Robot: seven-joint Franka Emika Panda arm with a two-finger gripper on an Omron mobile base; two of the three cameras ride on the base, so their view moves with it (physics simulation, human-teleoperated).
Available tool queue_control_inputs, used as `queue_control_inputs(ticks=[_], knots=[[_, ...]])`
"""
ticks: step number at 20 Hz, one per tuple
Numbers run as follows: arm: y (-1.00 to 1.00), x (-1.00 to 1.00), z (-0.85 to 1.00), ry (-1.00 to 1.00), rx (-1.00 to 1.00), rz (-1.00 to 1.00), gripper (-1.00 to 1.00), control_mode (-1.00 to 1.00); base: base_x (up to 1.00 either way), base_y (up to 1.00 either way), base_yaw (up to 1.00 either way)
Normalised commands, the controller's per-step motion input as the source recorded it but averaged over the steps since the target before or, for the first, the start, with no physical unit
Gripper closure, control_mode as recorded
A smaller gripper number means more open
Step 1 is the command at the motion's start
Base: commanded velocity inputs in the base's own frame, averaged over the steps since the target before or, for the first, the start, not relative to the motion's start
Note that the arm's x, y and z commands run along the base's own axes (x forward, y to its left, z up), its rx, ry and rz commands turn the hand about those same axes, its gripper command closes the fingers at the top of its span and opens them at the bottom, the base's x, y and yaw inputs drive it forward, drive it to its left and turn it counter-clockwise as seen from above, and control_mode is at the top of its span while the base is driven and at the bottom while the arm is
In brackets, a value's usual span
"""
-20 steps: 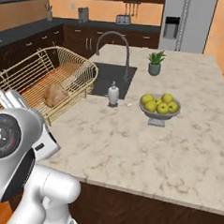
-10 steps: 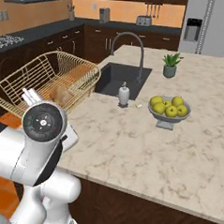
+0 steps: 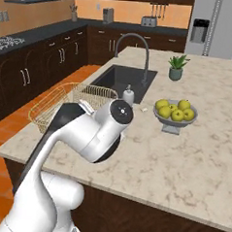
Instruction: Open the cabinet, pick up the bread from the cabinet and place it in the basket. Then move the basket to the dining counter.
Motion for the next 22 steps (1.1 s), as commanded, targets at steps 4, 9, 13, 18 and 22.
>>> queue_control_inputs(ticks=[4,9,13,18,22], knots=[[0.00,1.00,-0.84,0.04,-0.04,0.00,1.00,-1.00,0.00,0.00,0.00],[0.00,0.82,-0.61,0.00,0.00,0.00,1.00,-1.00,0.00,0.00,0.00],[-0.10,0.53,-0.66,0.03,0.00,0.00,1.00,-1.00,0.00,0.00,0.00],[-0.21,0.18,-0.43,0.02,0.00,0.00,1.00,-1.00,0.00,0.00,0.00],[-0.19,0.02,-0.40,0.04,0.00,0.00,1.00,-1.00,0.00,0.00,0.00]])
